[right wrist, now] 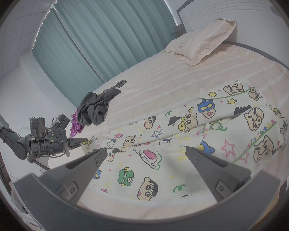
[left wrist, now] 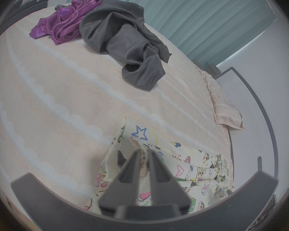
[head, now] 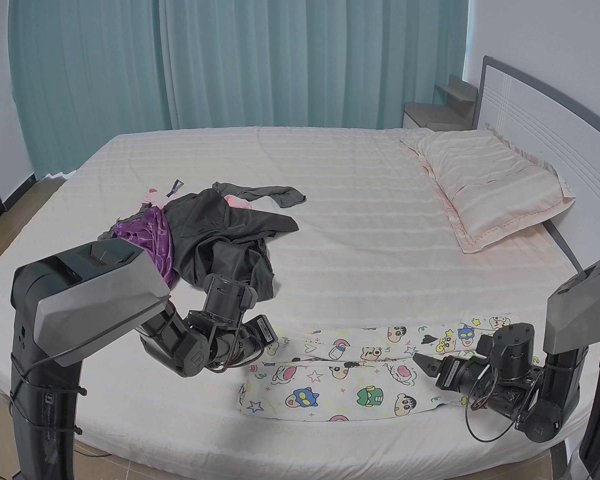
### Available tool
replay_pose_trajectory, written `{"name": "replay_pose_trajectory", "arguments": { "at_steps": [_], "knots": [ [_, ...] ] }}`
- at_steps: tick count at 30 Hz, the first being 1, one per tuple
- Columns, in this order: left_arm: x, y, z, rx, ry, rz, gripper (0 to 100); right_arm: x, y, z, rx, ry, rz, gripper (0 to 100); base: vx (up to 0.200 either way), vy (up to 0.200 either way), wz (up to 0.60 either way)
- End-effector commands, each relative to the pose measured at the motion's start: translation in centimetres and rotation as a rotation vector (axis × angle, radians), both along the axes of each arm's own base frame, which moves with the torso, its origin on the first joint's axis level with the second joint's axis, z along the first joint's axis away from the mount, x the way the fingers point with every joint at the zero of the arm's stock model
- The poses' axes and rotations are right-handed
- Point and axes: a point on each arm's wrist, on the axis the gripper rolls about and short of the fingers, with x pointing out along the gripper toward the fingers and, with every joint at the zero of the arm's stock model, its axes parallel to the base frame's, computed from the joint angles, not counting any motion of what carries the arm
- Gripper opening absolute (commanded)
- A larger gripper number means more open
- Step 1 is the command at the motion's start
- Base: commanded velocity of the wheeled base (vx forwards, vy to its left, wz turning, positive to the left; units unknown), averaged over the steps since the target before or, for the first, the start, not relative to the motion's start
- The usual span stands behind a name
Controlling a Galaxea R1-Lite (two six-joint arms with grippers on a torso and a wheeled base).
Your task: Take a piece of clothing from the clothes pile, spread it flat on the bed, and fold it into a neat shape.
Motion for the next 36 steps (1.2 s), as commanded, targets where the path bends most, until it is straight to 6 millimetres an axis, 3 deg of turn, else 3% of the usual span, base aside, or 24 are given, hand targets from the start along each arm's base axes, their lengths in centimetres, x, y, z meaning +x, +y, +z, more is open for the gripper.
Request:
{"name": "replay_pose_trajectory", "arguments": {
  "at_steps": [1,8,9,12,25,36],
  "knots": [
    [-0.2,0.3,0.1,0.008,-0.002,0.012,0,0.1,0.0,0.1,0.006,-0.013,-0.003,100,0.000,0.000,0.00],
    [-0.8,0.6,2.3,0.004,-0.045,0.032,0,0.1,0.0,0.1,0.006,-0.011,-0.003,100,0.000,0.000,0.00],
    [-1.0,0.8,3.7,-0.014,-0.072,0.037,0,0.1,0.0,0.0,0.006,-0.009,-0.003,100,0.000,0.000,0.00],
    [-1.2,1.0,5.0,-0.027,-0.098,0.039,0,0.1,0.0,0.0,0.006,-0.009,-0.003,100,0.000,0.000,0.00],
    [1.0,0.6,7.1,-0.061,-0.220,0.041,0,0.4,-0.2,0.0,0.010,-0.011,-0.012,100,0.000,0.000,0.00],
    [1.2,0.5,7.1,-0.046,-0.276,0.046,0,0.9,-0.6,-0.2,0.038,-0.004,-0.046,100,0.000,0.000,0.00]
  ]
}}
